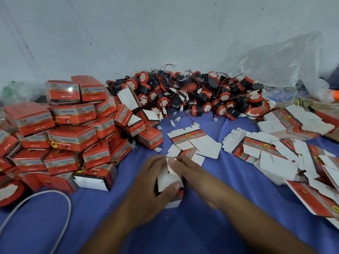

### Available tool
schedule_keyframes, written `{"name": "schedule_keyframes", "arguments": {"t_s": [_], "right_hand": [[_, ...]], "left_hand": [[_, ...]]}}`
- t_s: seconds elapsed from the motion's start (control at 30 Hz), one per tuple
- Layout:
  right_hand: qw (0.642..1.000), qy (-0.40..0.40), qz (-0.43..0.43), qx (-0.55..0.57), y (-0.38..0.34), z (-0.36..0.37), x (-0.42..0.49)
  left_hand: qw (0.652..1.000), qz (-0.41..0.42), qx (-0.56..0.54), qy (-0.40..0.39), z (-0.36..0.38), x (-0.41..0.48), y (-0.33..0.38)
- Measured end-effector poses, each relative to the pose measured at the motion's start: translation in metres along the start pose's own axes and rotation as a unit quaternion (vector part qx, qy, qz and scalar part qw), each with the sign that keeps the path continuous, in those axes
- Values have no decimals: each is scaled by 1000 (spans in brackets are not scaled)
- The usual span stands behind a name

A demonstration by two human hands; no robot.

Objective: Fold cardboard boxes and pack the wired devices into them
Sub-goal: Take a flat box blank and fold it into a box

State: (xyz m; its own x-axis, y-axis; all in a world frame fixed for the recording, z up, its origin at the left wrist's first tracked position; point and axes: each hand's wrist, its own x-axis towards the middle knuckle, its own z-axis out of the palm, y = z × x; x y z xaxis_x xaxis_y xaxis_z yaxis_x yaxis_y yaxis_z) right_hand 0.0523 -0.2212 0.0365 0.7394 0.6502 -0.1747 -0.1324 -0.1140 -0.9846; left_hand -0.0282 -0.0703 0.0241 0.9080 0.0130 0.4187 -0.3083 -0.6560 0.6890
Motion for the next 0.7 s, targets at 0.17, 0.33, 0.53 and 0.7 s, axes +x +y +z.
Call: {"name": "schedule_keyframes", "arguments": {"t_s": [0.17, 0.33, 0.53, 0.7], "right_hand": [[995, -66, 3, 79, -4, -6, -4], [993, -13, -99, -64, -3, -2, -5], [978, -26, -129, -163, -9, -5, -11], [973, -30, -133, -184, -9, -9, -13]], "left_hand": [[991, 0, 74, 111, 14, -3, 5], [972, 73, 166, 149, 19, -2, 5], [958, 118, 213, 152, 19, -2, 5], [960, 127, 201, 148, 18, -2, 4]]}}
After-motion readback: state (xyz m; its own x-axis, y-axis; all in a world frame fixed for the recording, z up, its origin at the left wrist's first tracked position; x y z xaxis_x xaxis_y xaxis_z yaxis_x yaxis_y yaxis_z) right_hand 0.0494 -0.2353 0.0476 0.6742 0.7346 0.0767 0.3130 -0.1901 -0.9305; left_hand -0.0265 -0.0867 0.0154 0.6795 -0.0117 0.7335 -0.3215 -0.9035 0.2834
